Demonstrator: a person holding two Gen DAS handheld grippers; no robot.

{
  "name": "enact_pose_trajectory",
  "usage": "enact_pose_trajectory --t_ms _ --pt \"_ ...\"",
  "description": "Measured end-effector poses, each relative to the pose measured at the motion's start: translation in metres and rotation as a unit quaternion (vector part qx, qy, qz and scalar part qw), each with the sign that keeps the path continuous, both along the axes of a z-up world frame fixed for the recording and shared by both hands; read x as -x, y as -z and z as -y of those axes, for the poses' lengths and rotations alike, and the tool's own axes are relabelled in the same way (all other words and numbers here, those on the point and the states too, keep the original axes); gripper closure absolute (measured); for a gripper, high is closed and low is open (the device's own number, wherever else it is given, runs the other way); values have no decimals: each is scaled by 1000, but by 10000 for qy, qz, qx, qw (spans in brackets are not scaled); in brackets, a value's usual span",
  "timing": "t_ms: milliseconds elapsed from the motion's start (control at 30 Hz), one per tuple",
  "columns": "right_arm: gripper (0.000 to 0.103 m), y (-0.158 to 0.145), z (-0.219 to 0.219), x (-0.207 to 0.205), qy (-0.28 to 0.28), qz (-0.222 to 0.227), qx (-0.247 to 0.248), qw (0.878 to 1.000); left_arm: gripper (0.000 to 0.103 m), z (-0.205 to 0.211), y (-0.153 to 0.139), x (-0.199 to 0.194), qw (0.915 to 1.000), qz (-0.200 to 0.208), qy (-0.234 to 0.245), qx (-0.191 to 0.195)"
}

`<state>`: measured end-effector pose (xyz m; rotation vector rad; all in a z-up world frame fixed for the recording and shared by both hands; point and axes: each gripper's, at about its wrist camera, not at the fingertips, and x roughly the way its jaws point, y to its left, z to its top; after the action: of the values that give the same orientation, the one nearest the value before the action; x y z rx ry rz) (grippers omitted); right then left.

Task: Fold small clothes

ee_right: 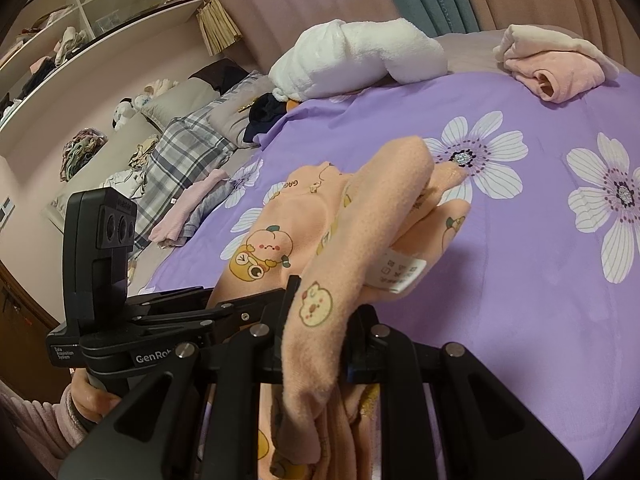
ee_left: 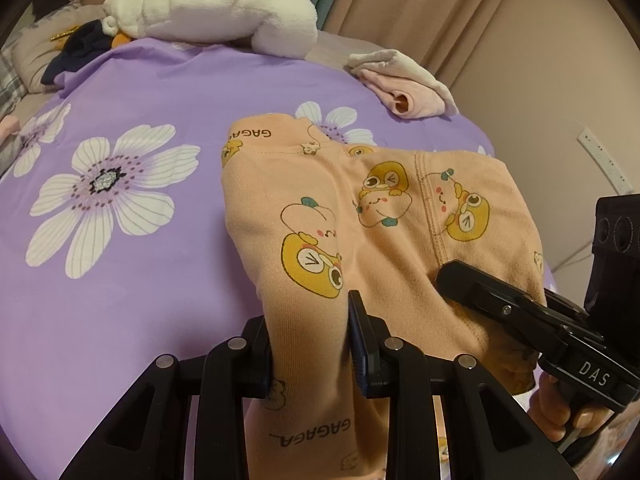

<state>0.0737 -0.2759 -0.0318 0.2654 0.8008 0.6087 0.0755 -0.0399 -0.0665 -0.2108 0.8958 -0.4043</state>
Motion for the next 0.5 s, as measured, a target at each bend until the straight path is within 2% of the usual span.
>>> enact_pose_trajectory --t_ms 500 --pt "85 6 -14 -11 -55 -65 21 10000 75 -3 4 -11 9999 -72 -97 -73"
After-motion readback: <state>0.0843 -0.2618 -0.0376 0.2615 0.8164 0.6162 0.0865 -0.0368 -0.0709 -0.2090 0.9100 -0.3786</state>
